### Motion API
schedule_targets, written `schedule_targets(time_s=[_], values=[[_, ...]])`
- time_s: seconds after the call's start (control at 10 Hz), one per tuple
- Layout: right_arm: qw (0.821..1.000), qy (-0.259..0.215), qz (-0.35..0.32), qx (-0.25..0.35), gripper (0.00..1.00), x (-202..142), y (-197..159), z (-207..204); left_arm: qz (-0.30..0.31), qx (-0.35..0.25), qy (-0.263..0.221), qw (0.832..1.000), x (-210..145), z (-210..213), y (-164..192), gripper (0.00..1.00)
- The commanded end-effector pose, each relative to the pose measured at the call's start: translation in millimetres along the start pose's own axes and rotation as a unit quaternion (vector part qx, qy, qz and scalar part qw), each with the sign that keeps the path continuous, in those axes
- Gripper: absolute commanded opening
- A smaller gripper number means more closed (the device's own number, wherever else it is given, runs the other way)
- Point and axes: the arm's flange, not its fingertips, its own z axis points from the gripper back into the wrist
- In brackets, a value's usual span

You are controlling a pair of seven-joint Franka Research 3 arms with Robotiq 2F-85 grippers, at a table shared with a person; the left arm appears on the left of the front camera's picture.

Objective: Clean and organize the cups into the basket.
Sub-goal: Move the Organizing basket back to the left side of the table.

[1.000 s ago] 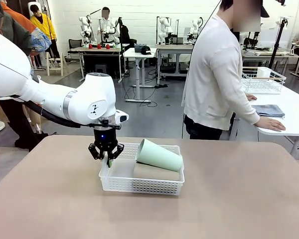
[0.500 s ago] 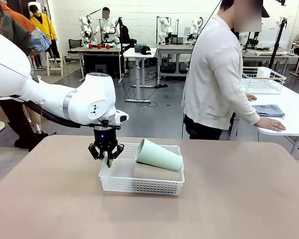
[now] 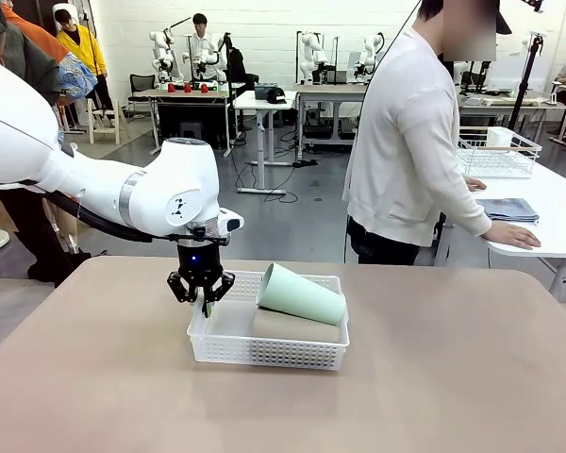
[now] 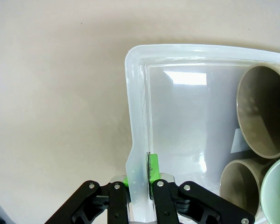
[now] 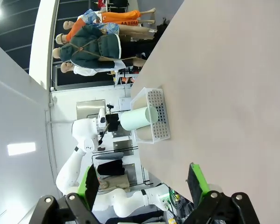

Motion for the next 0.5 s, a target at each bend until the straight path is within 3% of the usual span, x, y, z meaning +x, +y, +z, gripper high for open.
schedule_targets(time_s=[0.0,0.2,0.4], values=[[1.000,-0.006,0.003,-0.006,1.00,-3,2,-4,0.000,0.000,0.000,1.000,0,0,0,0.06],[1.000,-0.006,0.003,-0.006,1.00,-3,2,-4,-0.015,-0.038,-0.015,0.999,-6,14,78,0.06],[1.000,-0.006,0.003,-0.006,1.00,-3,2,-4,-0.005,-0.007,-0.029,1.000,-12,23,137,0.06]])
